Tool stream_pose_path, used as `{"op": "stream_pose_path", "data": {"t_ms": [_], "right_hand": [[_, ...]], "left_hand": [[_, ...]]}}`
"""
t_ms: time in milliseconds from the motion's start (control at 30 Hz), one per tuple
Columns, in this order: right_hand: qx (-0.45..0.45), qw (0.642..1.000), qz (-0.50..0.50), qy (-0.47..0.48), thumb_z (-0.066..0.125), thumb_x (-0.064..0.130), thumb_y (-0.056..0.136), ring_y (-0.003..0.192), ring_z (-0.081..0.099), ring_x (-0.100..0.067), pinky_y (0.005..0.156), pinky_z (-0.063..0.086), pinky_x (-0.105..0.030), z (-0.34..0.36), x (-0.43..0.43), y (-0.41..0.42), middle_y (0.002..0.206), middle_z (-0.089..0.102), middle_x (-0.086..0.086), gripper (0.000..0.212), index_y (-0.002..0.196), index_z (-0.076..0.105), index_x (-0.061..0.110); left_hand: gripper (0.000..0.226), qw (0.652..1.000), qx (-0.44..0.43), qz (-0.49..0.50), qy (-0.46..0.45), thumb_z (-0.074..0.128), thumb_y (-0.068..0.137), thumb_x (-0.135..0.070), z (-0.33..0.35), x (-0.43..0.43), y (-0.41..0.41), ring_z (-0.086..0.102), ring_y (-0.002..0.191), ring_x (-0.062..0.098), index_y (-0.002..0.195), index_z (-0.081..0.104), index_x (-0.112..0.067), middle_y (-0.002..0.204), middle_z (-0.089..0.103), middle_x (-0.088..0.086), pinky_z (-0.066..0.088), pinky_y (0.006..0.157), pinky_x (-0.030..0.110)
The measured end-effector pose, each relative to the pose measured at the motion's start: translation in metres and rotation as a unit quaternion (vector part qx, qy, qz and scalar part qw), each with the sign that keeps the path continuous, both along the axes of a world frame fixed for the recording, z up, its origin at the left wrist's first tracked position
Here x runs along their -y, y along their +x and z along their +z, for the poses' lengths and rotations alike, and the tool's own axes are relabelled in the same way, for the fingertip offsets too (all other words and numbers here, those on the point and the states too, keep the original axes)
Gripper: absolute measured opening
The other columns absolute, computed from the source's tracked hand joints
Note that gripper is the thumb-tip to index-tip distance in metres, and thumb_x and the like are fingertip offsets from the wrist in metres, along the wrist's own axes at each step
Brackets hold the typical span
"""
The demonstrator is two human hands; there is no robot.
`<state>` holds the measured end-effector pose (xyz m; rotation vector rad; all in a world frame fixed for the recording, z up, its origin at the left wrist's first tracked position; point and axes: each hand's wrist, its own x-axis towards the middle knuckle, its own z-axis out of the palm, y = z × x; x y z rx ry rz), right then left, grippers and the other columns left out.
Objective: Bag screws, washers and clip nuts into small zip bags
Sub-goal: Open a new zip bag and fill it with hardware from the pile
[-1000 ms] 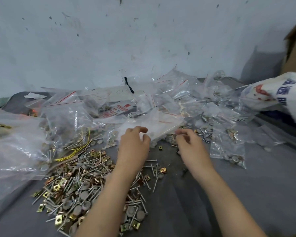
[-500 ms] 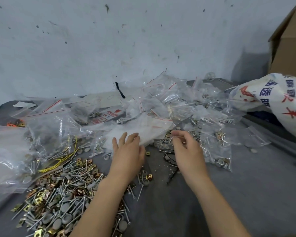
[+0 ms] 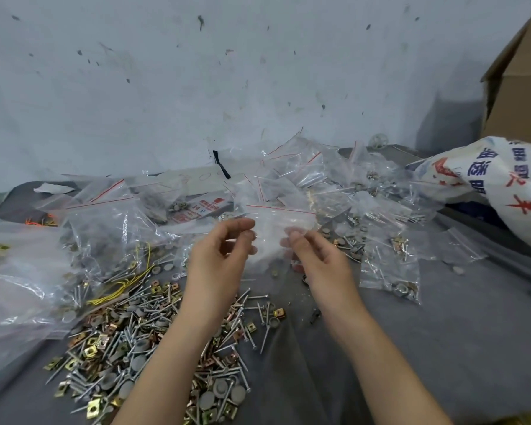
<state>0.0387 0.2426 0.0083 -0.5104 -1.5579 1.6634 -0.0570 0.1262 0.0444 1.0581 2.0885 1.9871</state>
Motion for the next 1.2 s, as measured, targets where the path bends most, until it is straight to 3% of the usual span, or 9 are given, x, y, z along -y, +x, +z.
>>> {"op": "stream_pose_path", "data": {"t_ms": [133, 267, 467, 667, 767, 933, 1033, 1133, 1200], "right_hand": [[-0.024, 0.999, 0.001, 0.024, 0.062, 0.032, 0.099, 0.073, 0.066, 0.0, 0.067, 0.05, -0.012, 0.003, 0.005, 0.002, 0.077, 0.072, 0.011, 0.016, 0.097, 0.075, 0.024], [-0.002, 0.994, 0.033, 0.104, 0.059, 0.05, 0.091, 0.061, 0.056, -0.001, 0.061, 0.047, -0.014, 0.01, 0.013, 0.005, 0.064, 0.06, 0.014, 0.027, 0.098, 0.073, 0.027], [0.113, 0.964, -0.035, 0.24, 0.044, 0.064, 0.095, 0.079, 0.063, -0.005, 0.079, 0.054, -0.037, 0.008, 0.021, 0.001, 0.088, 0.07, 0.009, 0.038, 0.107, 0.066, 0.035], [0.164, 0.914, -0.101, 0.358, 0.033, 0.063, 0.097, 0.052, 0.052, -0.006, 0.052, 0.039, -0.027, 0.007, 0.015, 0.0, 0.052, 0.055, 0.011, 0.048, 0.107, 0.064, 0.028], [0.169, 0.89, -0.107, 0.41, 0.035, 0.061, 0.097, 0.053, 0.052, -0.007, 0.054, 0.038, -0.012, 0.01, 0.011, 0.004, 0.047, 0.049, 0.013, 0.049, 0.106, 0.067, 0.025], [0.177, 0.854, -0.081, 0.482, 0.032, 0.062, 0.096, 0.047, 0.046, 0.001, 0.053, 0.041, -0.015, 0.011, 0.008, 0.009, 0.049, 0.046, 0.019, 0.056, 0.103, 0.071, 0.023], [0.196, 0.832, -0.074, 0.514, 0.031, 0.063, 0.096, 0.053, 0.061, -0.015, 0.054, 0.05, -0.034, 0.011, 0.01, 0.011, 0.057, 0.061, 0.009, 0.057, 0.103, 0.071, 0.024], [0.179, 0.817, -0.135, 0.531, 0.04, 0.052, 0.101, 0.067, 0.065, -0.014, 0.055, 0.048, -0.028, 0.009, 0.013, 0.012, 0.081, 0.07, 0.007, 0.044, 0.108, 0.07, 0.022], [0.141, 0.819, -0.21, 0.516, 0.045, 0.042, 0.106, 0.085, 0.059, -0.016, 0.071, 0.046, -0.03, 0.009, 0.018, 0.009, 0.1, 0.064, 0.001, 0.035, 0.116, 0.067, 0.017]], "left_hand": [[0.027, 1.0, 0.01, -0.016, -0.019, 0.062, 0.095, -0.023, 0.0, 0.015, -0.003, 0.07, 0.08, 0.008, 0.12, 0.058, -0.034, 0.089, 0.073, -0.007, 0.056, 0.076, 0.026], [0.029, 0.997, 0.062, -0.035, -0.021, 0.061, 0.096, -0.028, 0.006, 0.03, -0.009, 0.07, 0.08, 0.007, 0.124, 0.055, -0.032, 0.09, 0.073, -0.006, 0.057, 0.069, 0.022], [0.015, 0.991, 0.095, -0.07, -0.061, 0.065, 0.092, -0.027, 0.003, 0.045, -0.019, 0.068, 0.073, 0.013, 0.094, 0.074, -0.015, 0.081, 0.073, 0.002, 0.056, 0.068, 0.021], [0.018, 0.991, 0.087, -0.043, -0.087, 0.063, 0.094, -0.029, -0.003, 0.058, -0.028, 0.066, 0.071, 0.008, 0.09, 0.073, -0.014, 0.08, 0.072, 0.002, 0.053, 0.067, 0.021], [0.02, 0.988, 0.102, -0.067, -0.095, 0.063, 0.094, -0.029, -0.004, 0.065, -0.03, 0.066, 0.072, 0.011, 0.089, 0.073, -0.013, 0.079, 0.072, 0.001, 0.054, 0.07, 0.024], [0.029, 0.977, 0.073, -0.143, -0.138, 0.056, 0.094, -0.044, -0.004, 0.07, -0.028, 0.068, 0.08, 0.026, 0.098, 0.075, -0.023, 0.086, 0.073, 0.006, 0.054, 0.082, 0.036], [0.03, 0.971, 0.024, -0.169, -0.168, 0.054, 0.094, -0.047, -0.005, 0.072, -0.027, 0.057, 0.068, 0.021, 0.093, 0.074, -0.024, 0.083, 0.07, 0.01, 0.048, 0.07, 0.029], [0.021, 0.973, 0.024, -0.153, -0.171, 0.057, 0.097, -0.035, -0.01, 0.072, -0.026, 0.056, 0.06, 0.006, 0.088, 0.074, -0.027, 0.076, 0.07, 0.002, 0.044, 0.055, 0.015], [0.019, 0.98, 0.063, -0.124, -0.14, 0.059, 0.096, -0.032, -0.014, 0.069, -0.024, 0.056, 0.057, 0.004, 0.086, 0.075, -0.027, 0.073, 0.069, -0.003, 0.044, 0.05, 0.014]]}}
